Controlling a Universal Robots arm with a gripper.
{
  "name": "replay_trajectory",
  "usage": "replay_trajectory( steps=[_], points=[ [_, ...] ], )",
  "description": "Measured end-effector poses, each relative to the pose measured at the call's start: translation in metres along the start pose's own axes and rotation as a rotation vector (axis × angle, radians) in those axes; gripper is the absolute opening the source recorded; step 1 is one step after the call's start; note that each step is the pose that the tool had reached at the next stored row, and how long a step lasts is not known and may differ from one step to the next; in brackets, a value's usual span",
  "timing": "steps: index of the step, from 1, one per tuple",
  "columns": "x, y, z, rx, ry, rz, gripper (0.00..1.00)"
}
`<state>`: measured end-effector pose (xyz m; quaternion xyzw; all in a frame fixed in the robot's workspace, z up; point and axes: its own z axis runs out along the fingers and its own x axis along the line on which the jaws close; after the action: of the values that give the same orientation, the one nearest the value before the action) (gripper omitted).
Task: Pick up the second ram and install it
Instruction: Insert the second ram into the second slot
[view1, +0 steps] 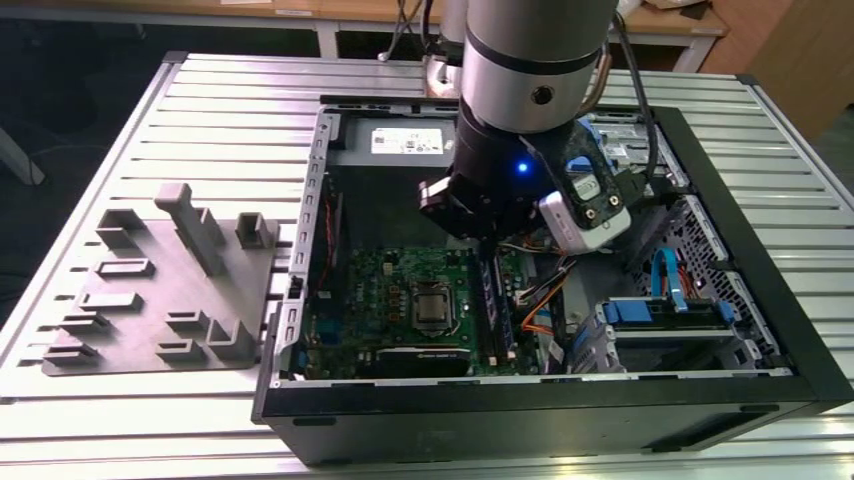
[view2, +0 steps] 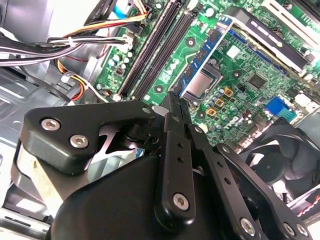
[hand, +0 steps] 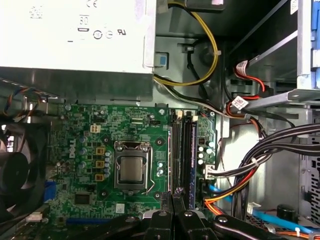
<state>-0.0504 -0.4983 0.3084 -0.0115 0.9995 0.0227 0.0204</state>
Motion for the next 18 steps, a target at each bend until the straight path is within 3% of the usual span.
replay_trajectory(
  steps=[11,18],
  points=[
    [-0.0115,-0.0004,0.0020,-0.0004,0.0002,-0.006,0.08],
    [-0.0175,-0.0010,0.0127,-0.0012,0.0013,-0.028,0.08]
  ],
)
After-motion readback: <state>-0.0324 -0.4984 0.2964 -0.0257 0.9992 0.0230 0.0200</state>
